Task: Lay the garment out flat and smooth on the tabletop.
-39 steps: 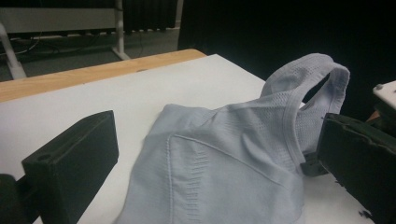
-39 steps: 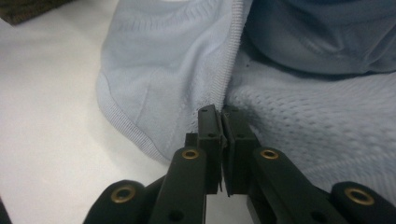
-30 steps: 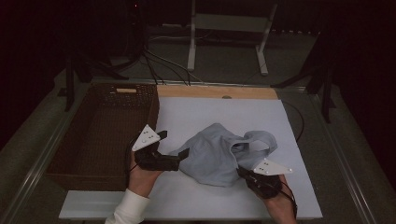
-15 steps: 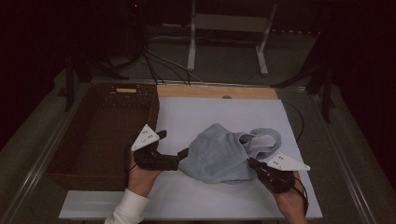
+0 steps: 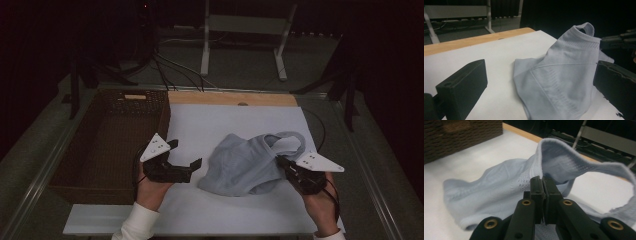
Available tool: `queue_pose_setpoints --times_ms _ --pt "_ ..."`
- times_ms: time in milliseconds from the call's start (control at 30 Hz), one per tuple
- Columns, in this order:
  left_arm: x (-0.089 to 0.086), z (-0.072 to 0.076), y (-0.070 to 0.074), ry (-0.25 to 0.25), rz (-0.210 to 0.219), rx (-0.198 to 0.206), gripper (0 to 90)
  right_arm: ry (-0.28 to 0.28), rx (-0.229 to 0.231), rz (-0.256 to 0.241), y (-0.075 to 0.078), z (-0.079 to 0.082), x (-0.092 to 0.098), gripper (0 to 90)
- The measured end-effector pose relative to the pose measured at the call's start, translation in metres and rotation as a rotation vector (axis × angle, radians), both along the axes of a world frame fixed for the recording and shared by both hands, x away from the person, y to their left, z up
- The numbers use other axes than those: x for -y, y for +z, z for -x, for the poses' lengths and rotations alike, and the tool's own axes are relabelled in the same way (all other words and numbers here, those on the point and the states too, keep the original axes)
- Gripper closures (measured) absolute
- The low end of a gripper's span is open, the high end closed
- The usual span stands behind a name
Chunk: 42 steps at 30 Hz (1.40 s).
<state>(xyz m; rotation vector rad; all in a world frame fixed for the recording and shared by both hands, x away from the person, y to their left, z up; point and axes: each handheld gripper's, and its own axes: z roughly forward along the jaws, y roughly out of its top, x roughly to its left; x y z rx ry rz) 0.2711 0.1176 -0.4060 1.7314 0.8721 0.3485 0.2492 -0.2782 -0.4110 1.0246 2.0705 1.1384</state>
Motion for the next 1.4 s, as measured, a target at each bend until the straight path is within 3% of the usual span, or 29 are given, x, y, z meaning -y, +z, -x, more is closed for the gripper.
queue_pose_setpoints --times_ms 533,800,900,1033,1100,1233,1400 --pt "0.0 0.0 0.001 -0.002 0.0 0.002 0.6 -0.145 0.036 0.021 0.018 -0.013 0.042 88.4" --pt "0.001 0.0 0.0 -0.002 -0.002 0.001 0.6 -0.173 -0.058 0.071 -0.004 -0.023 0.046 87.4" --pt "0.0 0.0 0.0 -0.001 -0.001 0.001 0.6 -0.188 -0.077 0.069 -0.011 -0.024 0.045 76.2" --pt "0.0 0.0 0.0 0.0 -0.001 -0.001 0.6 -0.198 -0.074 0.045 -0.01 -0.021 0.043 45.2" --pt "0.001 0.0 0.0 -0.002 -0.002 0.0 0.5 -0.205 -0.068 0.028 -0.008 -0.018 0.04 34.9" --pt "0.0 0.0 0.0 0.0 0.0 0.002 0.6 -0.2 -0.068 -0.005 -0.005 -0.014 0.036 24.5" --pt "0.0 0.0 0.0 0.0 0.0 0.002 0.6 -0.169 -0.068 -0.043 -0.004 -0.008 0.029 20.1"
